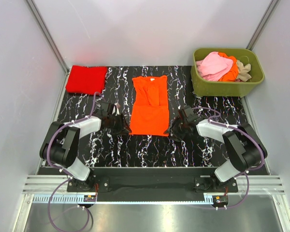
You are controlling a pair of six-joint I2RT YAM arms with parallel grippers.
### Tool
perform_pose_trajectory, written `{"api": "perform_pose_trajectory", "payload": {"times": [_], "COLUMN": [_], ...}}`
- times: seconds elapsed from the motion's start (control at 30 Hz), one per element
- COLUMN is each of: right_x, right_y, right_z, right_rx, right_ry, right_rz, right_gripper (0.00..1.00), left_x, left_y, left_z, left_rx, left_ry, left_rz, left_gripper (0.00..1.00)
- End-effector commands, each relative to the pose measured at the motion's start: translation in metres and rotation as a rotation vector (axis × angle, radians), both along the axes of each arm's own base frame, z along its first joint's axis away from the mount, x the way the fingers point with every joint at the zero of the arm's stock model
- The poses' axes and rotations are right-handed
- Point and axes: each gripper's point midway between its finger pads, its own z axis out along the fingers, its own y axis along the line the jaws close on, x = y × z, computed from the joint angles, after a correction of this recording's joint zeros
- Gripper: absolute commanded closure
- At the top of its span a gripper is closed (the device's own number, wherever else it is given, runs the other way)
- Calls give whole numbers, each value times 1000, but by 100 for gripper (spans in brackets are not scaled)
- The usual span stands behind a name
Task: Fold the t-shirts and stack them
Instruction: Fold the tshirt
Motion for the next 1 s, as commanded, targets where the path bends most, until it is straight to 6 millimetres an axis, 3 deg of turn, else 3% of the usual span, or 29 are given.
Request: {"api": "perform_pose_trajectory", "payload": {"times": [0.0, 0.17, 0.43, 0.53, 0.57, 0.6, 0.77, 0.97], "right_x": [6, 4, 7, 4, 4, 3, 5, -19], "right_y": [0, -8, -7, -14, -16, -17, -20, -39], "right_z": [3, -1, -12, -17, -19, -18, -1, 30], "right_rx": [-5, -22, -21, -50, -60, -63, -73, -119], "right_ry": [-49, -71, -65, -69, -75, -81, -156, -195], "right_rz": [-48, -86, -87, -95, -99, -94, -46, -4], "right_gripper": [45, 47, 54, 77, 85, 99, 100, 100], "left_x": [6, 6, 6, 6, 6, 7, 6, -27], "left_y": [-2, -5, -15, -15, -15, -15, -18, -30], "left_z": [1, 3, 2, 4, 5, 6, 27, 51], "left_rx": [4, 1, -18, -16, -17, -17, -17, -14], "left_ry": [-47, -57, -64, -75, -80, -86, -146, -197], "left_rz": [10, 12, -11, -13, -14, -15, -26, -52], "left_gripper": [56, 60, 74, 82, 94, 99, 100, 100]}}
